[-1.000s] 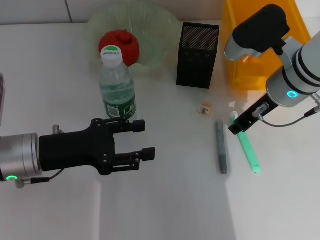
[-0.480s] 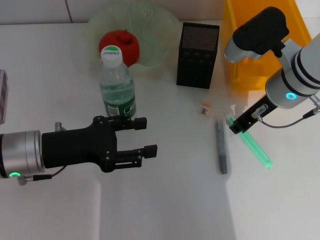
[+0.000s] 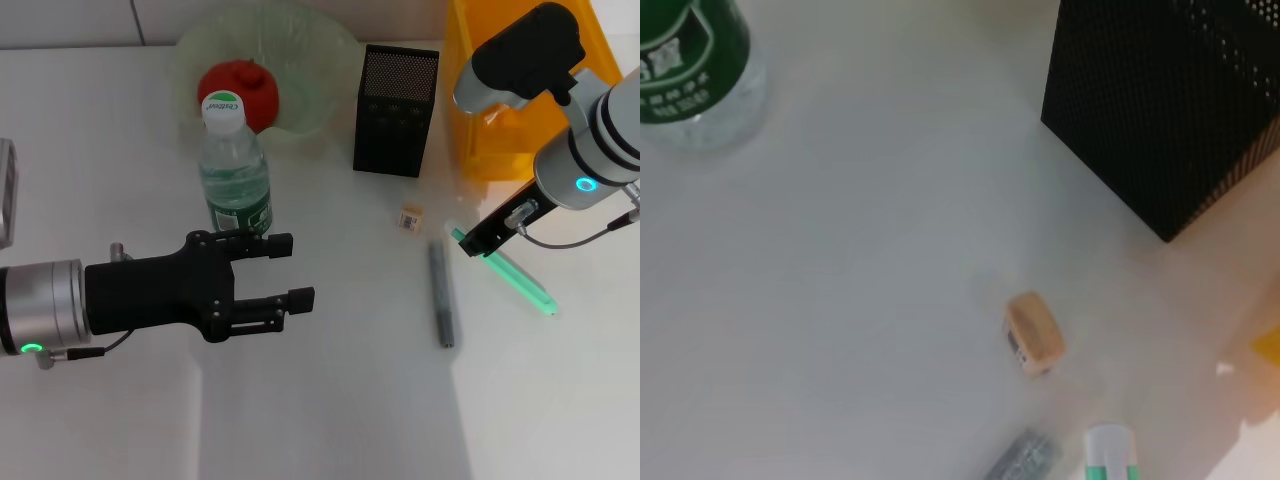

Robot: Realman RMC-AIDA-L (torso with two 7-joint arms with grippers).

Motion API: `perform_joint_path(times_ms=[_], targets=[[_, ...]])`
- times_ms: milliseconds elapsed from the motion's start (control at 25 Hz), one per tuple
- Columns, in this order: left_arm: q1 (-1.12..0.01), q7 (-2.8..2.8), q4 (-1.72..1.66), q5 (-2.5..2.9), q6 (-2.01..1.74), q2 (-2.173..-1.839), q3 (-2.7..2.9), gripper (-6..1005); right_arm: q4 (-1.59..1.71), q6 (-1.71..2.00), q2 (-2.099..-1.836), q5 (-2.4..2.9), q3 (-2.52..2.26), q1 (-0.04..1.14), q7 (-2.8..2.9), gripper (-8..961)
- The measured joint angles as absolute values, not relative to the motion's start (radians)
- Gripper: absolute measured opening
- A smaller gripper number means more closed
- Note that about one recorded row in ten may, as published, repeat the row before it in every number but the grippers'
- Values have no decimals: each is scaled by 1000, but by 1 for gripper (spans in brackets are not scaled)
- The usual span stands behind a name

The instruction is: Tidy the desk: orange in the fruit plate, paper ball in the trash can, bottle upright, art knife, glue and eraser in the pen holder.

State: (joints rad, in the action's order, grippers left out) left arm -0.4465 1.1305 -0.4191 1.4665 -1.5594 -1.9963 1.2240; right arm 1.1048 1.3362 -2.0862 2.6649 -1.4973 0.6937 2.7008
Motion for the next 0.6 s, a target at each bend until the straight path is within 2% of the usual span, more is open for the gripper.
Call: perform_joint_path(times_ms=[360,400,520,600], targets=[[-449,1133,-423,1466,-1558,-1996,1222,728,1525,1449,-2084,2552,-1364,559,2704,156],[-451,1135,-423,1466,-1558,-1996,1222,728,1611,1383,-2084,2447,-1286,505,2678,157],[-458,1137,-421,1465,-1558,-1999,1223,728,1626,1257,-2084,2285,-1218,453,2617,158],[-460,1137,-420,1465,-1558,-2001,1223,728,1494,1042,-2079,1922,-1144,419,2396,158]])
